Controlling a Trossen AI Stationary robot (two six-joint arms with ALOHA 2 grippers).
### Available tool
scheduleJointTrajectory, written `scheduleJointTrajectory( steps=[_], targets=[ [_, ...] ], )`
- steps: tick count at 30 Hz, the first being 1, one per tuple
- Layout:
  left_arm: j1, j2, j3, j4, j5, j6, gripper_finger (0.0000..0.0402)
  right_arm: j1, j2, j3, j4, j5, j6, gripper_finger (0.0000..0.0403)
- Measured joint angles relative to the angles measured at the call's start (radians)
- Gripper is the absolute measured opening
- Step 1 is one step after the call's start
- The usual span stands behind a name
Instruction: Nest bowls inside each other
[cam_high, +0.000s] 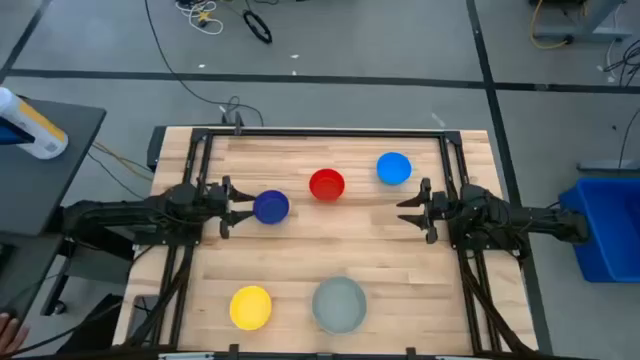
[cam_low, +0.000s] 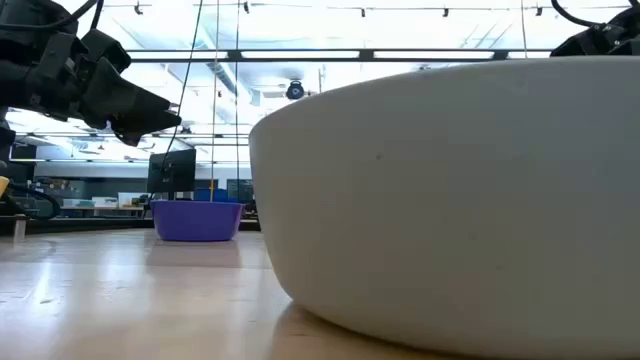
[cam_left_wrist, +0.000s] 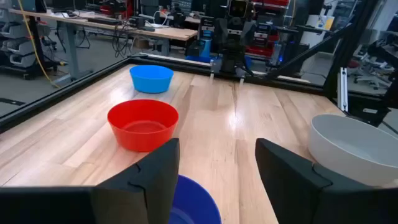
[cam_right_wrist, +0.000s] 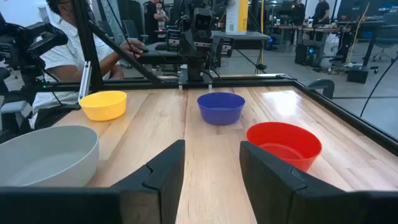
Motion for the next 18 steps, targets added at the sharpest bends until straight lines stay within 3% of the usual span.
scheduleJointTrajectory(
  steps=[18],
  targets=[
    [0.0, 0.0, 0.0, 0.0, 0.0, 0.0, 0.022, 0.0, 0.0, 0.0, 0.0, 0.0, 0.0, 0.0162]
  ],
)
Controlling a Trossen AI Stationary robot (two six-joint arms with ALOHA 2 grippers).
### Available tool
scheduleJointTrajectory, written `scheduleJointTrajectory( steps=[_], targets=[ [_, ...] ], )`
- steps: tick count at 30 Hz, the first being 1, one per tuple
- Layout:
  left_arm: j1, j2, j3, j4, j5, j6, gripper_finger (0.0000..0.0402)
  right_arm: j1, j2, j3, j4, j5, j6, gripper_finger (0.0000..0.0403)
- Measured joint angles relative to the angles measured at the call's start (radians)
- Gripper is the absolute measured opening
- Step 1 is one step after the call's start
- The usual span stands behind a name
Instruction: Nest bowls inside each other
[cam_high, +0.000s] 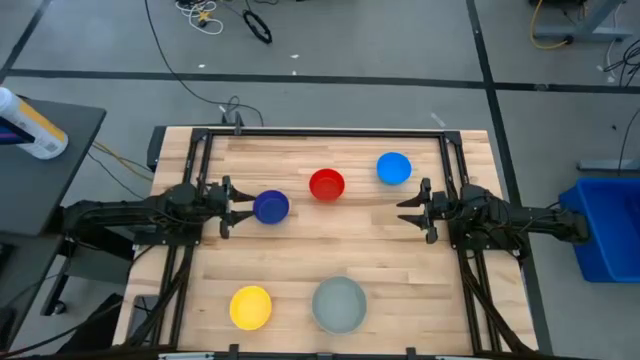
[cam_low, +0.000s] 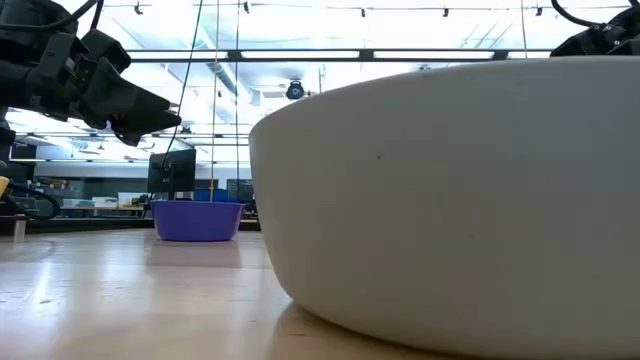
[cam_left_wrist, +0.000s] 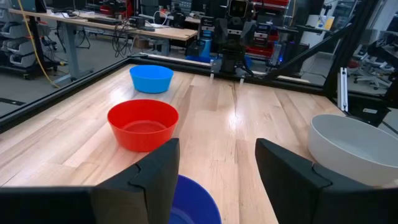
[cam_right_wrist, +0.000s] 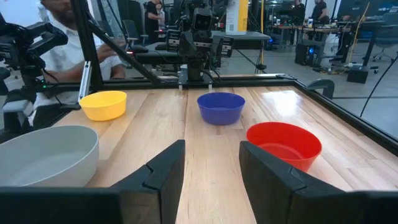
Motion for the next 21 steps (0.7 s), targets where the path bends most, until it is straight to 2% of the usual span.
scheduleJointTrajectory(
  steps=[21],
  targets=[
    [0.0, 0.0, 0.0, 0.007, 0.001, 0.0, 0.022, 0.0, 0.004, 0.0, 0.001, 0.006, 0.0, 0.0159]
  ],
)
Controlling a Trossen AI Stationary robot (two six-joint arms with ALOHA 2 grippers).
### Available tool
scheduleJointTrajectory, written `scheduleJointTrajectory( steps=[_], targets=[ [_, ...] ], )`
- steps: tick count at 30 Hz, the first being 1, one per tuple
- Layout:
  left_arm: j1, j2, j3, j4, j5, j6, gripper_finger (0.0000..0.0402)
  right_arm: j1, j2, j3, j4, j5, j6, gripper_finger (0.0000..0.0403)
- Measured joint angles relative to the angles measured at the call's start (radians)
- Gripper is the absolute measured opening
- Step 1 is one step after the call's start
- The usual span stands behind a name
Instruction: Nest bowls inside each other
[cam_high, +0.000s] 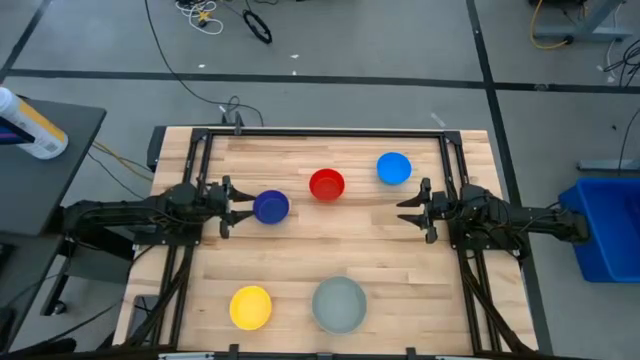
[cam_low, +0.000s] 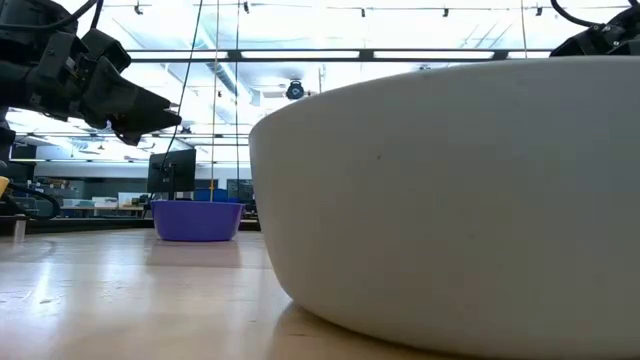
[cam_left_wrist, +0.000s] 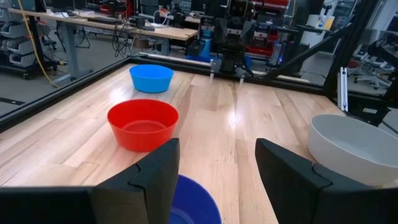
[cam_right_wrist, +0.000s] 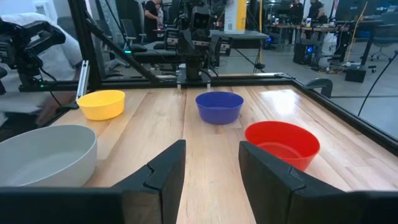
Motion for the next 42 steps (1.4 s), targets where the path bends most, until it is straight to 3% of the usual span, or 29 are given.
scheduleJointTrajectory(
  steps=[35, 42],
  targets=[
    [0.0, 0.0, 0.0, 0.0, -0.001, 0.0, 0.022, 0.0, 0.002, 0.0, -0.001, 0.002, 0.0, 0.0158],
    [0.0, 0.0, 0.0, 0.079, -0.076, 0.0, 0.022, 0.0, 0.002, 0.0, 0.067, 0.028, -0.019, 0.0163]
  ],
)
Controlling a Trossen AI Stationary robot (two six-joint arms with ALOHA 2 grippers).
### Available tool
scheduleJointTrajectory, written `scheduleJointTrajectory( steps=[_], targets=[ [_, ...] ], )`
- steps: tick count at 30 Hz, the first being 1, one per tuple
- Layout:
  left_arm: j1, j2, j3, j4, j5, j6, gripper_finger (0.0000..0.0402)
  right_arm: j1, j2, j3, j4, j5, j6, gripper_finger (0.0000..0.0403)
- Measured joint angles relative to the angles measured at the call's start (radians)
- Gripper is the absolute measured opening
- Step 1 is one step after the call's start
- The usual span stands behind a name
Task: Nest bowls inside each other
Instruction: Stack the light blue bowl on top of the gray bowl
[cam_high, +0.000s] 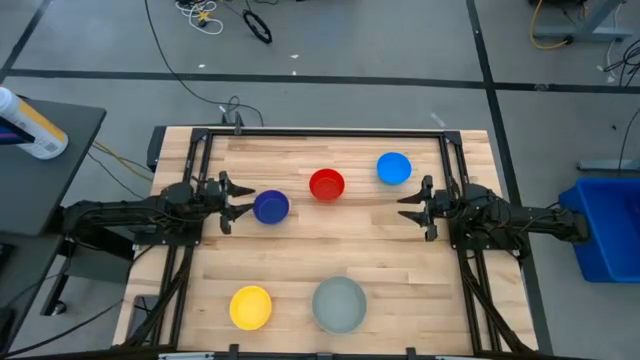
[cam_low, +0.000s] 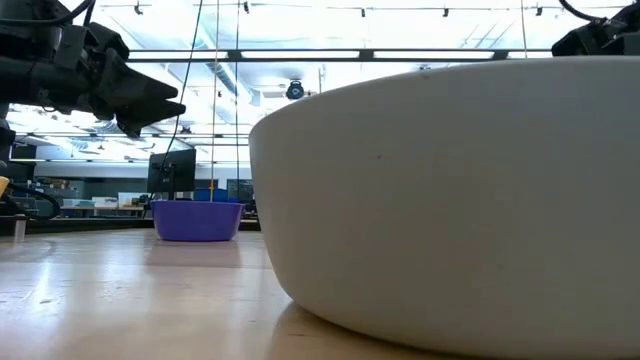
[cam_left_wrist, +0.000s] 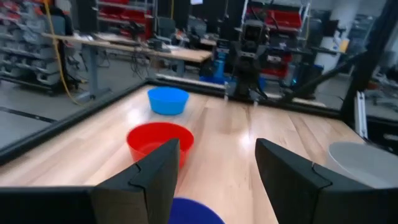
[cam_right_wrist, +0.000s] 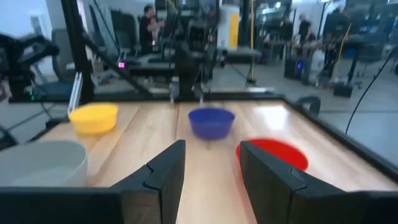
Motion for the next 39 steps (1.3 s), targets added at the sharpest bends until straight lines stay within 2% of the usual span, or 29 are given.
scheduleJointTrajectory(
  steps=[7, 13, 20, 27, 30, 34, 35, 37, 39],
  targets=[
    [0.0, 0.0, 0.0, 0.002, 0.0, -0.039, 0.022, 0.0, 0.0, 0.0, 0.07, 0.001, 0.053, 0.0158],
    [0.0, 0.0, 0.0, 0.002, 0.021, -0.091, 0.022, 0.0, -0.001, 0.0, 0.248, 0.001, 0.048, 0.0162],
    [0.0, 0.0, 0.0, 0.002, 0.019, -0.117, 0.022, 0.0, -0.001, 0.0, 0.337, 0.0, 0.045, 0.0159],
    [0.0, 0.0, 0.0, 0.002, -0.099, -0.044, 0.022, 0.001, 0.0, 0.0, 0.212, 0.014, 0.034, 0.0157],
    [0.0, 0.0, 0.0, 0.002, -0.101, -0.009, 0.022, 0.0, 0.0, 0.0, 0.116, 0.122, 0.026, 0.0154],
    [0.0, 0.0, 0.0, -0.008, -0.106, 0.021, 0.022, 0.0, 0.02, 0.0, -0.008, 0.375, 0.072, 0.0145],
    [0.0, 0.0, 0.0, -0.019, -0.116, 0.033, 0.022, -0.001, 0.025, 0.0, -0.026, 0.406, 0.094, 0.0142],
    [0.0, 0.0, 0.0, -0.036, -0.152, 0.051, 0.022, -0.013, 0.048, 0.0, -0.039, 0.376, 0.112, 0.014],
    [0.0, 0.0, 0.0, -0.04, -0.197, 0.055, 0.022, -0.04, 0.085, 0.004, -0.049, 0.287, 0.19, 0.0149]
  ],
)
